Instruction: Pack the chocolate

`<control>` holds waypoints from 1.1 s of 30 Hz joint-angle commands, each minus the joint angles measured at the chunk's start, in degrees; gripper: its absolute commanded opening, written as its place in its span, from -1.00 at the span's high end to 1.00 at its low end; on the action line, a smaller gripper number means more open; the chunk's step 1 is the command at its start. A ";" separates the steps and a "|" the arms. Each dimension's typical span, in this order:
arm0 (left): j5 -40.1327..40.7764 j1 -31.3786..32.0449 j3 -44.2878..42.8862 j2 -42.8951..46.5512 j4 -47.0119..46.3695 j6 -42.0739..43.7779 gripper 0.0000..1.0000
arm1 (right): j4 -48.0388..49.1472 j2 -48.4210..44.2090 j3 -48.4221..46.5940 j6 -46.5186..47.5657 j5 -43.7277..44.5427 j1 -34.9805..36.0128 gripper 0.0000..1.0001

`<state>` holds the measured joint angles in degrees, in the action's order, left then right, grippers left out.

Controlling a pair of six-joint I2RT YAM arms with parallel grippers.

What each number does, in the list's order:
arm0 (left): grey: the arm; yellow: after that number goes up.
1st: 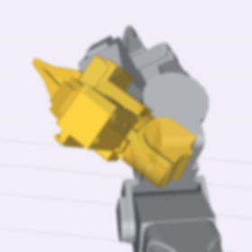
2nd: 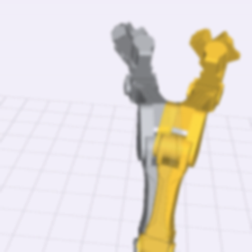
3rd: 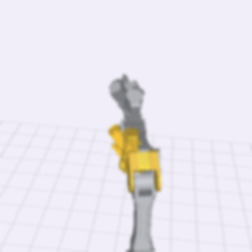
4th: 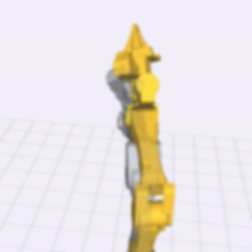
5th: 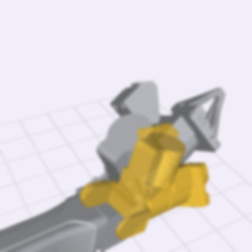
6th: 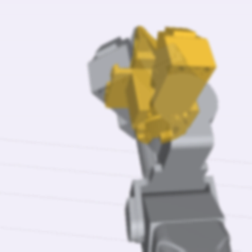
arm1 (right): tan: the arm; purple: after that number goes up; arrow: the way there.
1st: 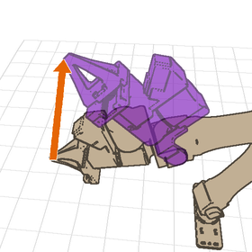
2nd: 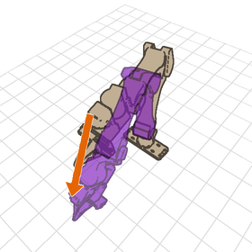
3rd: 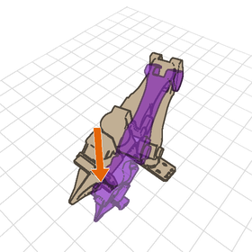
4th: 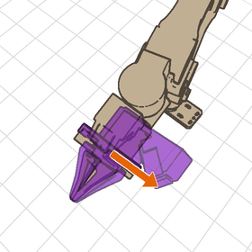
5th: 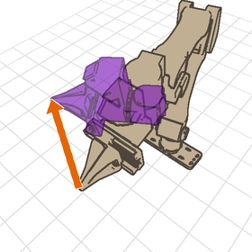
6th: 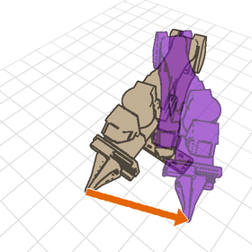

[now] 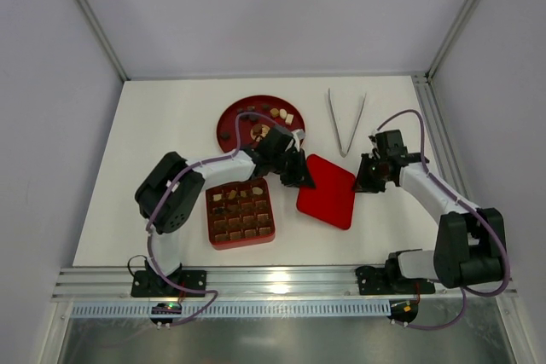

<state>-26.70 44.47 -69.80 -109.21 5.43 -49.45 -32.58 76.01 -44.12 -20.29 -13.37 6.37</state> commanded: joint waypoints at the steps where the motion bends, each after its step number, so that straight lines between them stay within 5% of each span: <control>1: -2.65 -0.78 0.36 3.82 -1.30 -1.35 0.99 | 1.20 -3.75 -1.58 -0.01 5.18 1.80 0.58; 8: -7.13 -3.77 0.02 6.37 -0.43 -3.89 1.00 | 1.55 -10.16 -3.87 1.57 15.97 11.44 0.09; 19: -12.94 -9.83 -1.13 12.69 6.69 -8.11 1.00 | 4.98 -25.12 -6.24 12.81 31.81 35.53 -0.28; 25: -16.27 -13.97 0.18 15.51 10.04 -9.34 1.00 | 1.29 -20.92 -10.80 17.74 46.30 55.63 -0.34; 33: -19.71 -17.39 0.63 18.41 14.43 -10.31 1.00 | 0.24 -13.09 -15.29 24.68 56.16 68.42 -0.43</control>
<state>-41.54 27.88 -69.06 -94.15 17.89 -58.46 -32.18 61.04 -55.46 -0.25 35.09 72.03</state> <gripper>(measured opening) 0.112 0.706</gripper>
